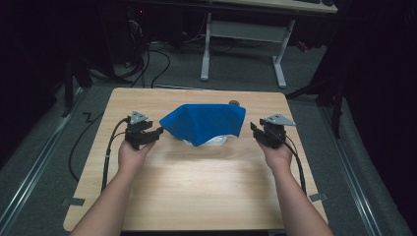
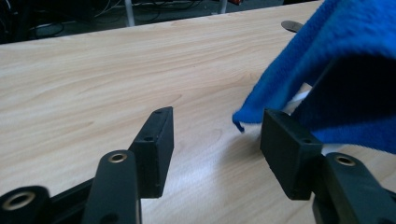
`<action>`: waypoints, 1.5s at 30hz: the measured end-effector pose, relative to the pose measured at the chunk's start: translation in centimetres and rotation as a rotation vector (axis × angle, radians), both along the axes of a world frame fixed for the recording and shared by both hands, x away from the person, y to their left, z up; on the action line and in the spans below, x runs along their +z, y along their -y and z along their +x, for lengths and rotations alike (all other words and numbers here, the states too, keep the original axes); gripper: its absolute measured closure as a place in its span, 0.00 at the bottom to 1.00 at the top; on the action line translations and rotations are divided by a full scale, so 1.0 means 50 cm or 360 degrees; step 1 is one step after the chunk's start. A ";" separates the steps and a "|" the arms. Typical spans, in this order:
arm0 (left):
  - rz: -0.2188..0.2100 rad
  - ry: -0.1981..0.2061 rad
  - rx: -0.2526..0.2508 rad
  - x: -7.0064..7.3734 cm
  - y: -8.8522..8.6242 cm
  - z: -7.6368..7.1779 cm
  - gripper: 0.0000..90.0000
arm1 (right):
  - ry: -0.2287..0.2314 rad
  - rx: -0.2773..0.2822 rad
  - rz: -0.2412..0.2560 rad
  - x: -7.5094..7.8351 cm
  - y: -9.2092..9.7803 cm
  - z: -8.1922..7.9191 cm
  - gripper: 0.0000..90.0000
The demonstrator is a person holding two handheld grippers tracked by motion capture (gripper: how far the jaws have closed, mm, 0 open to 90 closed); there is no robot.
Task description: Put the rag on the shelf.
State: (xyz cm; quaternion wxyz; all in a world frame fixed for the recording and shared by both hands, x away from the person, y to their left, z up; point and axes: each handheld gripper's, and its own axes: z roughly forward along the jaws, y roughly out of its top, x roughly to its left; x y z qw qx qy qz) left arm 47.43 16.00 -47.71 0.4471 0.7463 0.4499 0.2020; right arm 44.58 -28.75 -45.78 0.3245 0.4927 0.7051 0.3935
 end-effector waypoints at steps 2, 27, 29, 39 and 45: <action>-0.0022 -0.0001 0.0001 -0.003 -0.008 -0.013 0.49 | -0.0004 0.0012 -0.0019 0.003 -0.002 -0.010 0.58; 0.0012 -0.0147 -0.0177 -0.068 -0.024 -0.263 0.36 | -0.0003 0.0183 -0.0072 -0.041 -0.049 -0.226 0.39; 0.0084 -0.0133 -0.0174 -0.077 -0.016 -0.286 0.35 | -0.0041 0.0197 -0.0073 -0.053 -0.058 -0.241 0.38; 0.0199 -0.0234 -0.0248 -0.103 0.011 -0.322 0.35 | -0.0135 0.0172 -0.0046 -0.114 -0.054 -0.299 0.38; 0.0208 -0.0226 -0.0248 -0.101 0.010 -0.325 0.33 | -0.0175 0.0172 0.0000 -0.122 -0.053 -0.293 0.39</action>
